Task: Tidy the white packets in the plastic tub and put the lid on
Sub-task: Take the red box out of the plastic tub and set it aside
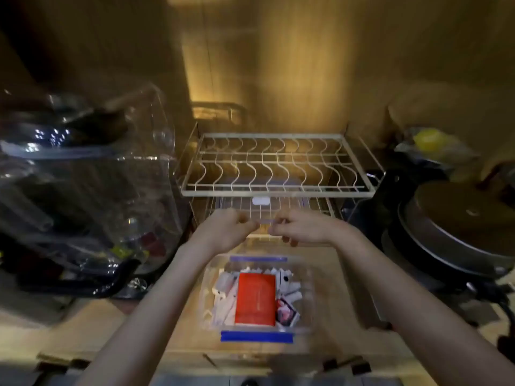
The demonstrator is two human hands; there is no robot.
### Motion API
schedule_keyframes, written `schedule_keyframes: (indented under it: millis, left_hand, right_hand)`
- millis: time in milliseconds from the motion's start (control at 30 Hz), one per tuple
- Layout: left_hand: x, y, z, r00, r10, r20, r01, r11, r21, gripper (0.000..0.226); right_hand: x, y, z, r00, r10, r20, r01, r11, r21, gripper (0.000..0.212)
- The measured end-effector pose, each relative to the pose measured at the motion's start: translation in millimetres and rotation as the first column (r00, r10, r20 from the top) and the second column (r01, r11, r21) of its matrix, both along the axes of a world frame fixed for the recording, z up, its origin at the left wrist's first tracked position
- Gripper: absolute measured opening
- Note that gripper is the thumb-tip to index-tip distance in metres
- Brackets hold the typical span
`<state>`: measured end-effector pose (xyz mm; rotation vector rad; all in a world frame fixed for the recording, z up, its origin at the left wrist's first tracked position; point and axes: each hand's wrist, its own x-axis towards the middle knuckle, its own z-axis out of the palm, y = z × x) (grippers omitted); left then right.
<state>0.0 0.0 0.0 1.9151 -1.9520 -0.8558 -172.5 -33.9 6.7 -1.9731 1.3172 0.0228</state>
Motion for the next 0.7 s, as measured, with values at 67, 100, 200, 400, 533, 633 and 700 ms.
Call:
schedule_keyframes:
  millis: [67,100,200,400,533,633,700]
  left_hand:
    - [2.7,6.3,-25.6,0.999,0.041,0.004,-0.041,0.999,0.021,0.038]
    - [4.5,12.1,-42.5,0.998,0.057,0.011,-0.058,0.997,0.041,0.037]
    - [6.1,31.4,-87.2,0.994,0.105,0.009,-0.105,0.987,0.125,0.034]
    - [2.2,67.0,-151.2,0.994,0.105,0.044,-0.113,0.960,0.255,0.035]
    - [-2.6,83.6,-174.2,0.997,0.072,0.041,-0.081,0.964,0.255,0.048]
    - [-3.4,90.5,-182.8,0.994,0.023,0.107,-0.045,0.977,0.208,0.056]
    - [-3.8,93.4,-187.2,0.991,0.008,0.130,-0.030,0.986,0.167,0.057]
  right_hand:
    - [1.5,4.7,-23.5,0.998,-0.056,0.027,0.055,0.996,0.064,0.037]
    - [1.3,8.0,-39.2,0.995,-0.091,0.040,0.087,0.991,0.100,0.037]
    - [1.4,21.1,-83.7,0.982,-0.180,0.061,0.165,0.966,0.197,0.027]
    - [7.4,39.5,-161.9,0.905,-0.420,0.072,0.373,0.862,0.343,0.031]
    - [15.7,45.7,-189.6,0.825,-0.563,0.039,0.502,0.763,0.407,0.035]
    - [22.7,52.0,-204.4,0.786,-0.617,0.035,0.539,0.712,0.451,0.050]
    - [27.4,54.8,-215.0,0.755,-0.652,0.068,0.544,0.681,0.490,0.046]
